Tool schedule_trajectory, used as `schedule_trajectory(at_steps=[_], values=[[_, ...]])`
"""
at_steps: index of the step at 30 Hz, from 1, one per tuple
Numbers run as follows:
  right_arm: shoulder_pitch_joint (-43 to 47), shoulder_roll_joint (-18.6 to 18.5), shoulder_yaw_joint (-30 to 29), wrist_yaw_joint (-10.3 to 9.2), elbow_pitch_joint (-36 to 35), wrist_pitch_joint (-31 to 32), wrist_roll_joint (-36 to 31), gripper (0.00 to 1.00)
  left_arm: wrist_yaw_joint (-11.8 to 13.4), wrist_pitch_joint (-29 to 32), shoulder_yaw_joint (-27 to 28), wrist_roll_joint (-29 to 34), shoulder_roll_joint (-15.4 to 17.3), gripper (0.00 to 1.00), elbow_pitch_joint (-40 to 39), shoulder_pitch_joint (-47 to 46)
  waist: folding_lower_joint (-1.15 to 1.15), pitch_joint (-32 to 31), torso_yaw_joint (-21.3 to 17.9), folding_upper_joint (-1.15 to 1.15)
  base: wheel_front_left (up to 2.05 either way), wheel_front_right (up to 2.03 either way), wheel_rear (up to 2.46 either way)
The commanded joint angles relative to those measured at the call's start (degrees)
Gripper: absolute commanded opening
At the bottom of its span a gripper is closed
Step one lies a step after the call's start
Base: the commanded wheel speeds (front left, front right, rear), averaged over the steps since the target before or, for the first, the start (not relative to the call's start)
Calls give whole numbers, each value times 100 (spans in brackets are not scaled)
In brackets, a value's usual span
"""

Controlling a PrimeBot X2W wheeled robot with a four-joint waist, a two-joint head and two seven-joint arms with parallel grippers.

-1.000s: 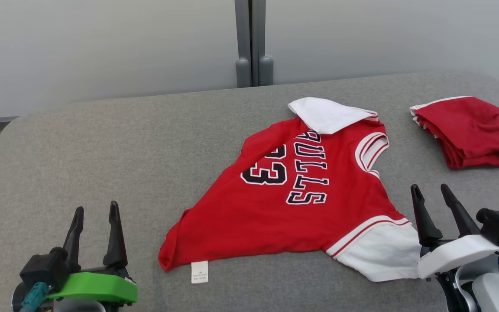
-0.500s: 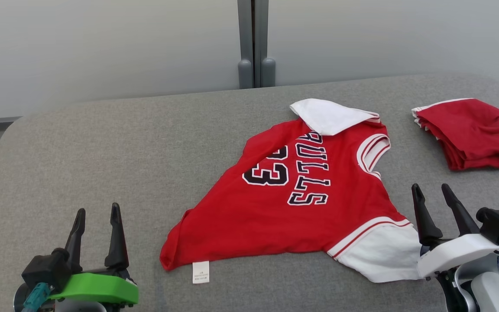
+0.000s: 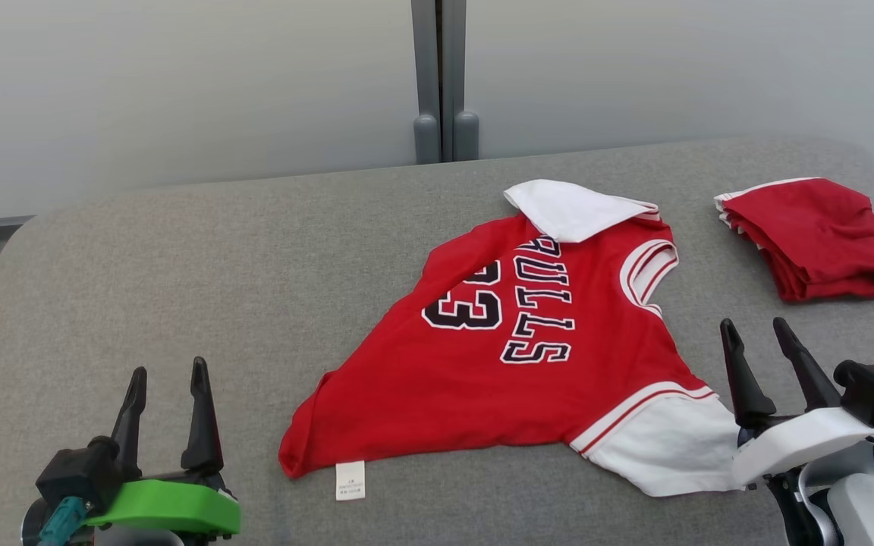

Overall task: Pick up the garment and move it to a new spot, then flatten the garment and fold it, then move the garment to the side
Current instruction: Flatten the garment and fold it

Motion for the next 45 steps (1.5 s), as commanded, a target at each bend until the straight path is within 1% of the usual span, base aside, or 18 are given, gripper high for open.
schedule_trajectory(at_steps=[1,4,6,8,11,13,15,20,24,27,29,34,41,42,43,44,45], values=[[47,-110,-6,-1,4,-24,-99,100,-19,-14,0,60,19,100,11,125,0,-9,-8,0,0,0,0],[173,-253,-20,-2,73,68,-154,100,-19,62,-347,-30,167,100,174,189,0,-28,-14,0,0,0,0],[275,-382,-47,-2,114,231,-124,100,-19,129,-680,-101,405,100,185,171,0,-33,-15,0,0,0,0],[448,-489,-62,-2,201,575,-20,100,-9,243,-924,-270,577,100,183,207,0,-31,-14,0,0,0,0],[672,-625,82,-1,220,1216,184,100,-9,614,-1308,-446,815,100,169,269,0,-14,-18,0,0,0,0],[768,-674,187,-1,227,1547,346,100,-8,806,-1468,-569,937,100,117,259,0,16,-41,0,0,0,0],[788,-676,298,-1,274,1752,465,100,-8,1065,-1590,-719,967,100,154,266,0,42,-55,0,0,0,0],[572,-534,485,-1,580,2014,576,100,-8,1807,-1956,-937,1082,100,351,202,0,113,-69,0,0,0,0],[377,-415,601,-1,944,2086,614,100,-8,2097,-2163,-1006,1120,100,529,2,0,168,-37,0,0,0,0],[235,-385,641,-1,1159,2080,609,100,19,2160,-2245,-901,1137,100,727,-184,0,206,-9,0,0,0,0],[166,-365,682,-1,1291,2093,620,100,17,2181,-2281,-989,1050,100,878,-299,0,233,1,0,0,0,0],[-16,-303,837,-1,1504,2118,674,100,2,2254,-2469,-1030,1024,100,1276,-606,0,339,-46,0,0,0,0],[-165,-203,1136,1,1798,2369,831,100,-7,2256,-2633,-1170,998,100,1712,-869,0,432,-85,0,0,0,0],[-165,-200,1193,1,1832,2411,853,92,-8,2261,-2667,-1187,1000,100,1782,-906,0,443,-81,0,0,0,0],[-168,-198,1218,1,1843,2418,886,79,-8,2257,-2692,-1206,998,100,1822,-929,0,448,-77,0,0,0,0],[-181,-195,1278,2,1837,2425,924,53,-9,2243,-2718,-1244,993,89,1875,-955,0,452,-73,0,0,0,0],[-191,-195,1329,2,1820,2408,951,43,-10,2224,-2738,-1272,987,65,1911,-971,0,454,-70,0,0,0,0]])
